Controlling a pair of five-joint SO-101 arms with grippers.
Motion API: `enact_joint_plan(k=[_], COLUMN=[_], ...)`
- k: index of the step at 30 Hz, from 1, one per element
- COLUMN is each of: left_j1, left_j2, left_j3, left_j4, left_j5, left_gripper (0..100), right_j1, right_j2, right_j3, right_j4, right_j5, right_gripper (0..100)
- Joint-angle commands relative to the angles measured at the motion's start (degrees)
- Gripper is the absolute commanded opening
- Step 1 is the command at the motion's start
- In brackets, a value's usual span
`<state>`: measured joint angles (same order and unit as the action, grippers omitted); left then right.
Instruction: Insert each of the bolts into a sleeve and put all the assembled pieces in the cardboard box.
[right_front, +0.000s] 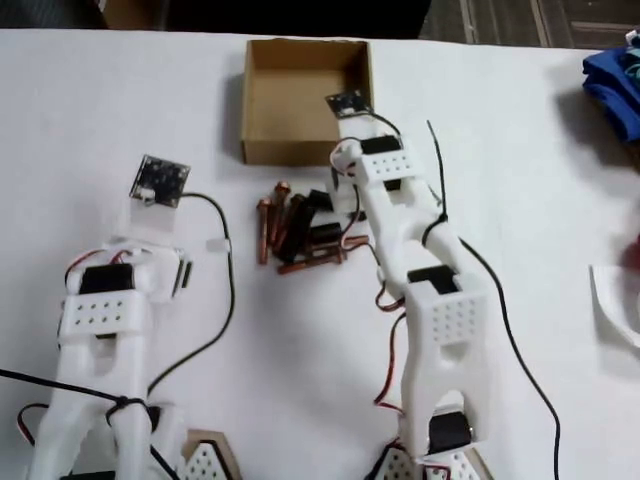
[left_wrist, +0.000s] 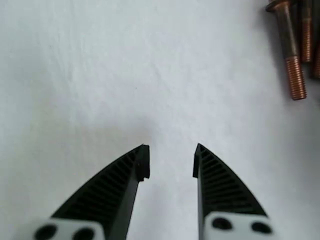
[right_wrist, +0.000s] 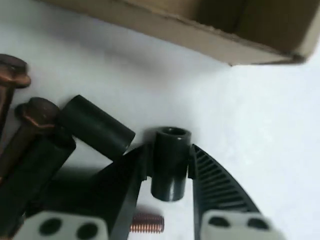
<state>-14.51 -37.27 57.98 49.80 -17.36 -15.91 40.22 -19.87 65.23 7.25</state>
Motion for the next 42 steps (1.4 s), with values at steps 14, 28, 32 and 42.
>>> enact_joint_plan(k=[14,28,32,42], left_j1=[-0.4,-0.1,-0.1,0.9], left_j2=[-0.2,-0.2,-0.2,-0.1], left_j3=[-0.3,-0.2,-0.2,-0.3], left_j4=[0.2,0.4,2.7,4.3], left_j5=[-0.5,-0.2,-0.2,-0.2], left_gripper=[17,17,17,17], right_j1=[-0.3,1.5,1.7,0.6], right_j2=[5.0,-3.0,-12.1,-43.1], right_j3=[-11.3,-10.8,-10.4,26.5], right_j4=[14.5,25.4,25.5,10.0], right_j5=[0.0,-8.3,-9.4,-9.4], right_gripper=[2.1,2.1,2.1,2.1])
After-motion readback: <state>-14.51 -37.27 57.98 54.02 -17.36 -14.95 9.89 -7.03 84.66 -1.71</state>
